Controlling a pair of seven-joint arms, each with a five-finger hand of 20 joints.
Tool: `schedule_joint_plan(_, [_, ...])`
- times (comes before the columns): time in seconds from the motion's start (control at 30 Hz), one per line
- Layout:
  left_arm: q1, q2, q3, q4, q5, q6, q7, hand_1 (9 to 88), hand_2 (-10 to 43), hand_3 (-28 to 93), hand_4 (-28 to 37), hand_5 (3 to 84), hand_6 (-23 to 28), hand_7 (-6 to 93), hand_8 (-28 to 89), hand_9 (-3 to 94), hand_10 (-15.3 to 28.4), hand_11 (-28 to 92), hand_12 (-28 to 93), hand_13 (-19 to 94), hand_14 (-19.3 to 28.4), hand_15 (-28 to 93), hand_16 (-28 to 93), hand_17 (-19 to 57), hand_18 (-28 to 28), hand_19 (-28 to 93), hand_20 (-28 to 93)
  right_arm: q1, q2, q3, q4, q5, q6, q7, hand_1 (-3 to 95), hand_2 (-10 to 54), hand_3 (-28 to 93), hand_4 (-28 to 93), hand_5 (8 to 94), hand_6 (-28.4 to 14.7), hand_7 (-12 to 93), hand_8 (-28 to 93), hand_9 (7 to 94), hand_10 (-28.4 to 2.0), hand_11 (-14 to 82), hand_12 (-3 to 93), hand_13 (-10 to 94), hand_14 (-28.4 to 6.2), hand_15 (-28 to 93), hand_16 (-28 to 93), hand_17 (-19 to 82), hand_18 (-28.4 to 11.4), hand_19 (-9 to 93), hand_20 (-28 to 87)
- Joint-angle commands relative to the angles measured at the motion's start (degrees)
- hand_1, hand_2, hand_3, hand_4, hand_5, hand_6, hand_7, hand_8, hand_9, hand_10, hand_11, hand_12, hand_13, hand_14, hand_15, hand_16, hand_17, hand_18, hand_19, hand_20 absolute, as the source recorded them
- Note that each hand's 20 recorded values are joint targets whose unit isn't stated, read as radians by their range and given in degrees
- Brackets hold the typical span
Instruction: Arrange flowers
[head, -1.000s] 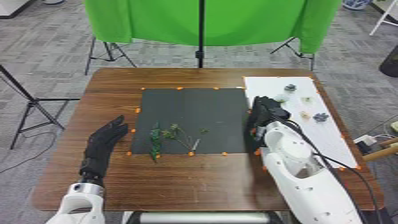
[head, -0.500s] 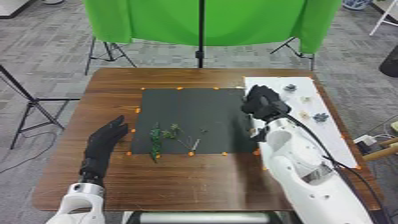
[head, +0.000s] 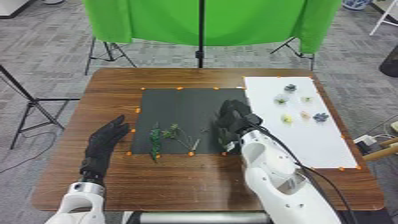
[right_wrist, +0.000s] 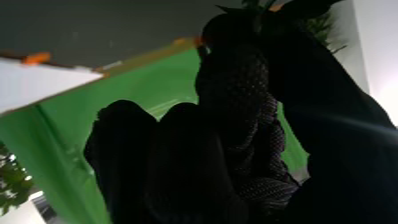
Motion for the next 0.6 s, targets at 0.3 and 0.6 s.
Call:
schedule_joint_plan(0.3, [0.7, -0.61, -0.25, 0.32, 0.24, -1.46, -0.09, 24.1, -2.9, 65, -24.0, 41.1, 4.4, 4.7, -6, 43.1, 11.7, 11, 12, 32, 14.0, 9, 5, 2.8, 12.5, 2, 19, -1.7, 1.4, 0.3, 1.8, -2.4, 3.5, -2.8, 54.9, -9.5, 54, 2, 76.2, -1.4, 41, 21, 86.5, -11.2, 54.0, 27.2, 92, -1.8, 70, 33, 71, -10.9, 93, 70])
schedule_joint_plan(0.6, [0.3, -0.7, -0.11, 0.55, 0.38, -1.75, -0.35, 24.6, -3.2, 65, -23.6, 40.9, 4.2, 4.8, -5, 42.9, 11.5, 10, 12, 32, 14.0, 9, 5, 2.8, 12.5, 2, 19, -1.2, 2.0, 0.6, 2.5, -3.6, 3.6, -3.4, 54.6, -9.5, 54, 2, 75.9, -1.2, 41, 21, 86.1, -11.4, 53.6, 27.3, 92, -2.0, 70, 33, 70, -11.2, 93, 69])
